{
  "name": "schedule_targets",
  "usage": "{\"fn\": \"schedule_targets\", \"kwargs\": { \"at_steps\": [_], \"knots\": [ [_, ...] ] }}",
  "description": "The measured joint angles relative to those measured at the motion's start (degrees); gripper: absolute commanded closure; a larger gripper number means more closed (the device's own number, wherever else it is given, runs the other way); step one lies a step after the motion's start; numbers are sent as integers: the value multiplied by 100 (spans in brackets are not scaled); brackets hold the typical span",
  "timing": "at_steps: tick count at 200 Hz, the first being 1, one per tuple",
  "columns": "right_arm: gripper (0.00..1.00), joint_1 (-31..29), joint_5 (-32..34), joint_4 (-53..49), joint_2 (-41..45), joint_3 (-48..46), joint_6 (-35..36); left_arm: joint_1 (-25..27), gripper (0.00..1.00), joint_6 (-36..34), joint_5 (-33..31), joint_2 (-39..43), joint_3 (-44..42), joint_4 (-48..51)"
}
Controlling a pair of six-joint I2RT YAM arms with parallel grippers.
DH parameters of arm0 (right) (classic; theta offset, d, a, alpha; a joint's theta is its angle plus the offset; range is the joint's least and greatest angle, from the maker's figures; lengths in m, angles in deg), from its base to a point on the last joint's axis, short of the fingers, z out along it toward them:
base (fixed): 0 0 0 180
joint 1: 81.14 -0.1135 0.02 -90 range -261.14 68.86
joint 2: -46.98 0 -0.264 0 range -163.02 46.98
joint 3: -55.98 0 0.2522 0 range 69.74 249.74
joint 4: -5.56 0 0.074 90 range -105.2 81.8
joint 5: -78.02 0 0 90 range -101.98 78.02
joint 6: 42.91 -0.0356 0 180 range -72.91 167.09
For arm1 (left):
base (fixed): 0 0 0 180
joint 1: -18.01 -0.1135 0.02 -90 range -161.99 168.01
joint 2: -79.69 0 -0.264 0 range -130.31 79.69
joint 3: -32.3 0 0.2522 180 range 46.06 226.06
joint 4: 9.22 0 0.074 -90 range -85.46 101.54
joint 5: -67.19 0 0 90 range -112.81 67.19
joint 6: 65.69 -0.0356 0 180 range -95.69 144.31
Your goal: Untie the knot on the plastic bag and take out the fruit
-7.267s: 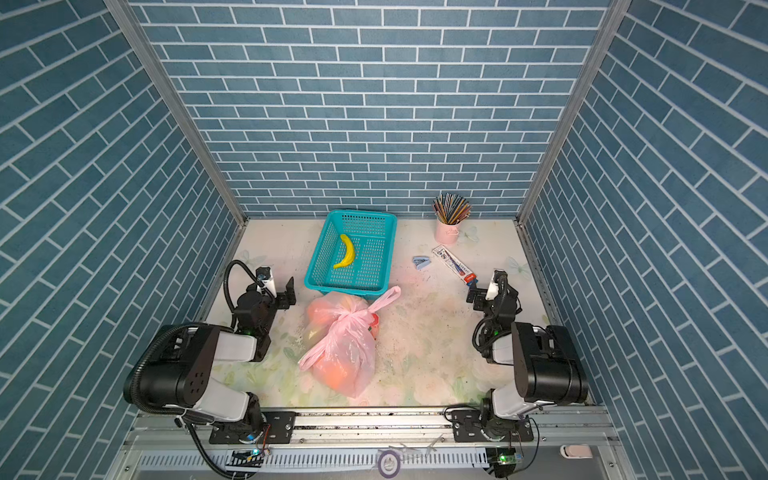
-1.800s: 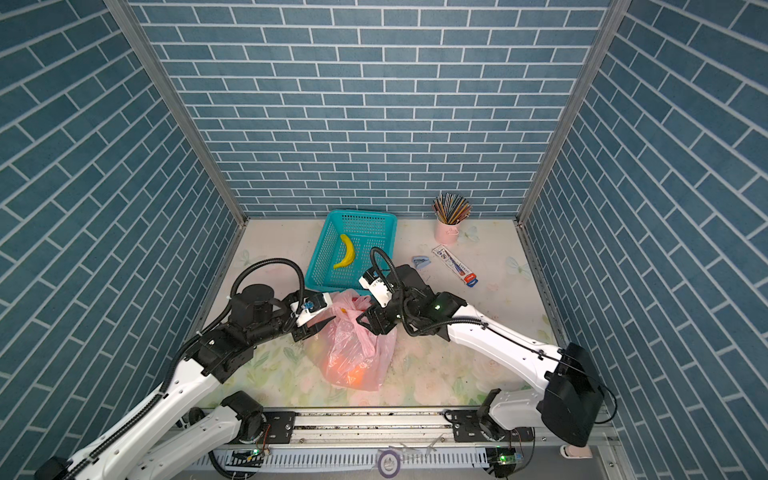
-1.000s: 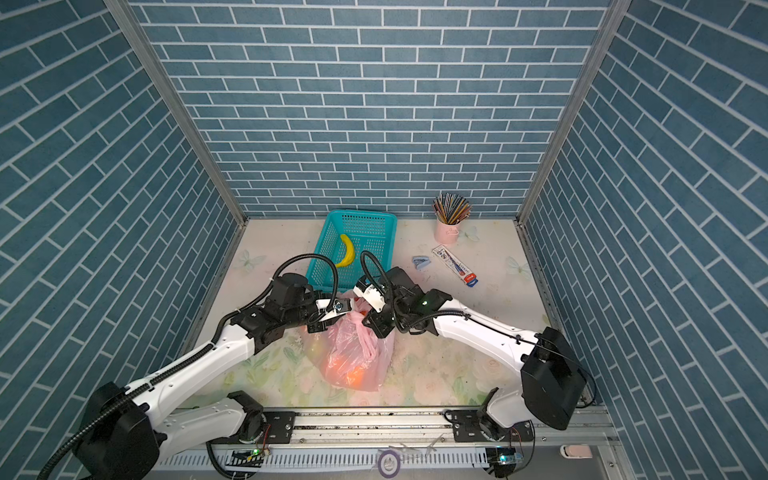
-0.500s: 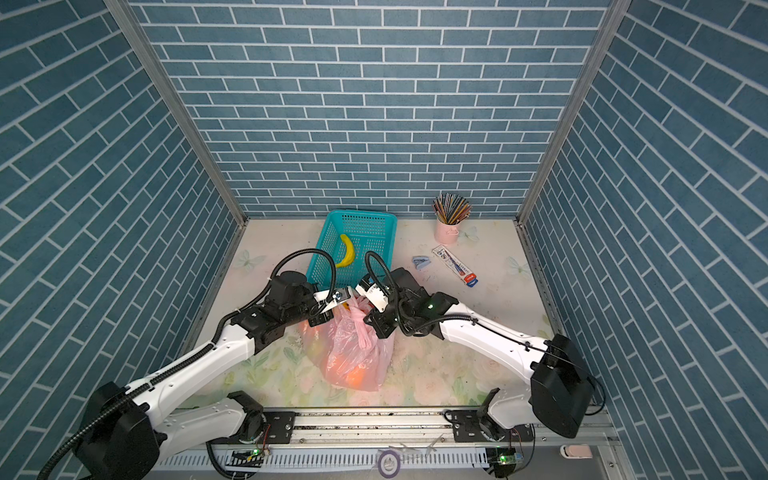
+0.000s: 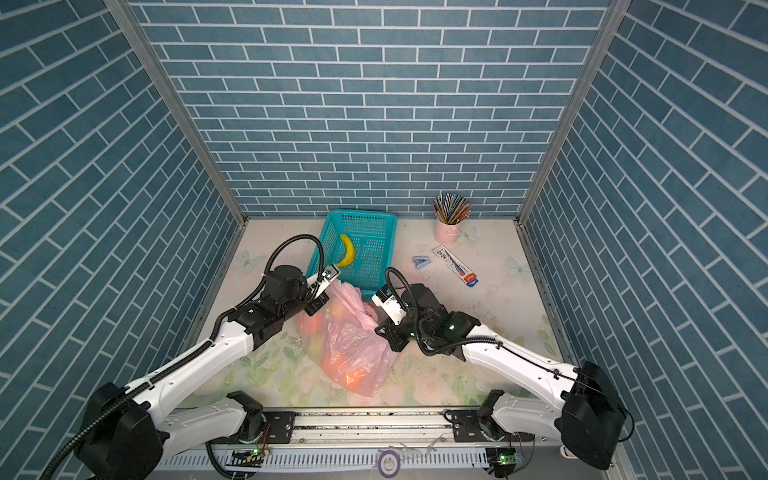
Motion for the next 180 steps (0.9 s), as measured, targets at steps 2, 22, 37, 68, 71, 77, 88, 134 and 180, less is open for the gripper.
{"fn": "schedule_targets", "kwargs": {
  "at_steps": [2, 22, 37, 68, 71, 77, 88, 134, 180],
  "knots": [
    [85, 0, -4, -2, 7, -17, -2, -9, 95, 20, -9, 0, 9, 2],
    [75, 0, -52, -162, 46, -160, -66, -66, 78, 195, -37, 7, 103, 37],
    [63, 0, -44, -282, 57, -142, -103, -90, 66, 304, 98, 72, 184, 90],
    [49, 0, 114, -413, 101, 177, -94, -109, 48, 323, 780, 525, 212, 192],
    [48, -2, 129, -413, 114, 212, -118, -109, 46, 293, 863, 586, 212, 199],
    [44, 0, 181, -411, 146, 291, -118, -109, 44, 284, 1025, 704, 212, 203],
    [36, -2, 304, -380, 216, 433, -120, -105, 38, 260, 1263, 881, 212, 197],
    [24, 15, 887, 339, 304, 699, -116, -20, 17, 280, 1792, 872, 413, 262],
    [25, 94, 1119, 822, -323, 997, -125, 350, 15, 811, 1484, 289, 492, 2]
  ]
}}
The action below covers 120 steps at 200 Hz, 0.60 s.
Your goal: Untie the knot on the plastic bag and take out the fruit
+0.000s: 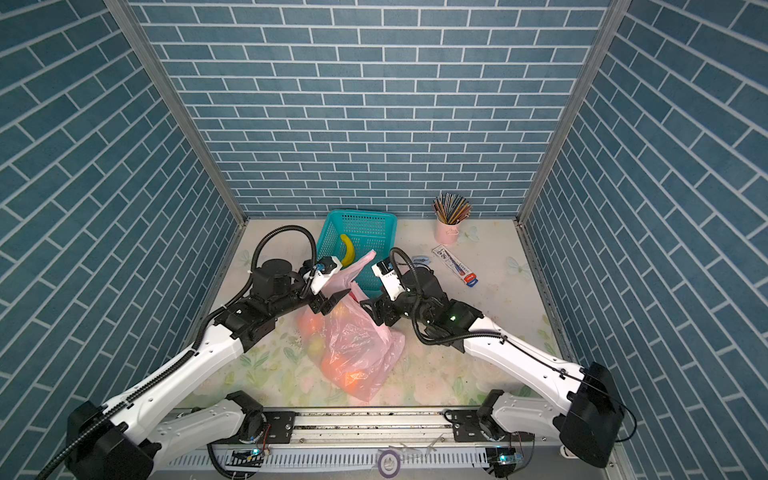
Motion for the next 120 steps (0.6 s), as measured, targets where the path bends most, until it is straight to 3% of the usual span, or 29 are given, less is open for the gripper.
{"fn": "schedule_targets", "kwargs": {
  "at_steps": [26, 78, 98, 120],
  "knots": [
    [36, 103, -24, 197, -426, 15, -11, 59, 25, 424, -319, -428, 50, -310],
    [91, 308, -706, 341, -1104, 59, -249, 66, 74, 1123, -844, -1200, 527, -367],
    [96, 310, -994, 341, -1139, 103, -356, 42, 94, 1353, -992, -1209, 579, -380],
    [97, 304, -1364, 498, -938, 9, -516, -15, 99, 1596, -1097, -1224, 625, -398]
  ]
}}
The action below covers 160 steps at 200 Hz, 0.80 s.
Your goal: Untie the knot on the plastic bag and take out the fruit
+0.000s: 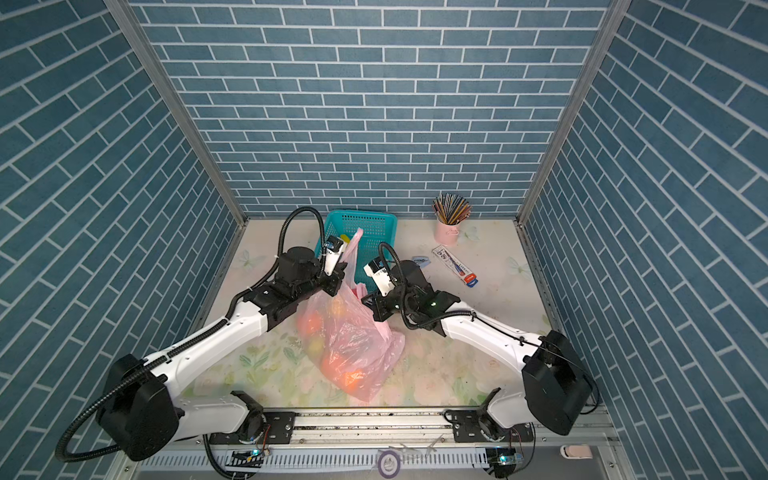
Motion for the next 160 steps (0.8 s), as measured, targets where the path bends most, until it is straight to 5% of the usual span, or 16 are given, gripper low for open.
{"fn": "schedule_targets", "kwargs": {
  "at_steps": [91, 122, 149, 160],
  "knots": [
    [94, -772, -1513, -162, 619, -815, -57, -402, 97, 780, 133, -131, 339, -13],
    [81, -782, -1766, -503, 321, -754, -42, -409, 73, 813, 127, -74, 337, -20],
    [61, -787, -1696, -745, 306, -483, 7, -424, 41, 922, 83, 243, 251, -140],
    [56, -785, -1558, -782, 337, -326, 68, -428, 37, 1014, 87, 422, 188, -162]
  ]
}}
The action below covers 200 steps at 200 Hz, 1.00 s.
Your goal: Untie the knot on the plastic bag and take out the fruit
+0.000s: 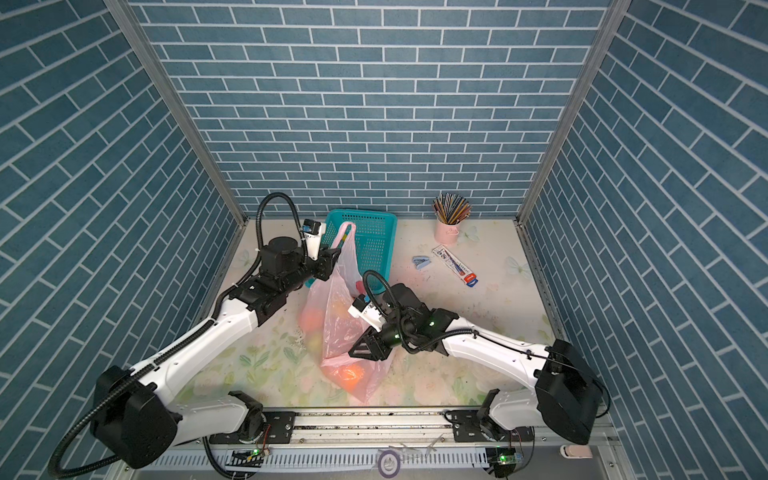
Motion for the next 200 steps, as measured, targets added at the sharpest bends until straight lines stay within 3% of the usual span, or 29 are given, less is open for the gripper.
{"fn": "schedule_targets", "kwargs": {
  "at_steps": [52, 72, 118, 154, 200],
  "knots": [
    [44, 387, 739, 278, 568, 376, -2, 122, 36, 684, -192, 750, -127, 293],
    [35, 579, 1167, 627, 800, 323, -52, 291, 36, 1211, -426, 1008, -125, 632],
    [34, 1019, 2310, 1102, 807, 76, -391, 774, 37, 2638, -984, 1032, 214, 2004],
    [34, 1405, 2669, 817, 68, 243, -723, 1504, 36, 3259, -1331, 638, 621, 2892],
    [34, 1659, 2275, 693, -492, 214, -968, 2109, 28, 3386, -1725, -673, 1764, 3969]
  ]
}}
